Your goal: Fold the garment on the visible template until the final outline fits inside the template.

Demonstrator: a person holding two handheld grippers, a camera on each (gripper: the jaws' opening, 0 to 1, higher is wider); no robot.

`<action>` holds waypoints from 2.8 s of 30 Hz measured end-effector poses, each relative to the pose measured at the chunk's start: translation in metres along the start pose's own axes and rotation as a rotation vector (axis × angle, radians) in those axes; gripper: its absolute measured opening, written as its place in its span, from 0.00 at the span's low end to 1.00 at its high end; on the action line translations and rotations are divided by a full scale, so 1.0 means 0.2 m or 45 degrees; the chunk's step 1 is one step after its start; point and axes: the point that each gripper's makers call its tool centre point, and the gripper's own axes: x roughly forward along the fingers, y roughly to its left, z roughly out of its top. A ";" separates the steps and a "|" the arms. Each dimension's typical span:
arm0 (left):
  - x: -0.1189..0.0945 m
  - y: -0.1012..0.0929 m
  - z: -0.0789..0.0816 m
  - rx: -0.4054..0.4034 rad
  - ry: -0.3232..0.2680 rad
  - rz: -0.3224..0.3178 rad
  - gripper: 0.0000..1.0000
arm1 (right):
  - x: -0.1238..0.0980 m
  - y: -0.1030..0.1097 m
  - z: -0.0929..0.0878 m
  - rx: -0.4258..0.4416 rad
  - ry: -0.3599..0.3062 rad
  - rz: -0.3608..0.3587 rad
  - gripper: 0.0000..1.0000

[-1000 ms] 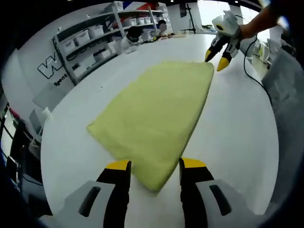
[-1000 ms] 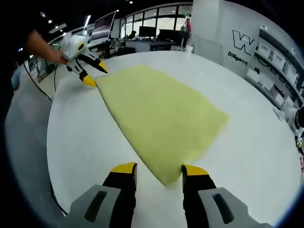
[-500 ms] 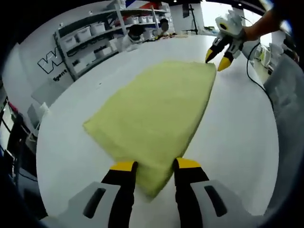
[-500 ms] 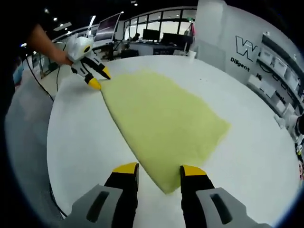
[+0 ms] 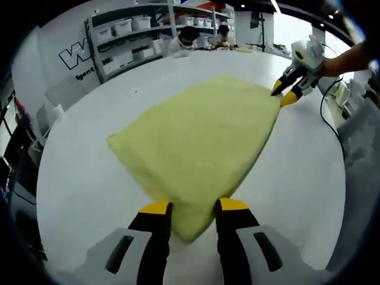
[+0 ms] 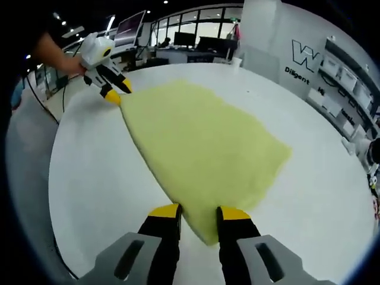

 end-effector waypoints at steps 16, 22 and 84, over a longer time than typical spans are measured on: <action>0.14 0.21 0.12 -0.054 0.052 0.044 0.36 | 0.12 -0.21 0.12 0.010 0.014 -0.030 0.19; 0.16 0.25 0.14 -0.092 0.058 0.064 0.38 | 0.16 -0.25 0.14 0.000 0.022 -0.027 0.19; -0.23 0.12 0.21 -0.093 -0.124 0.145 0.90 | -0.19 -0.07 0.30 0.181 -0.162 -0.085 0.75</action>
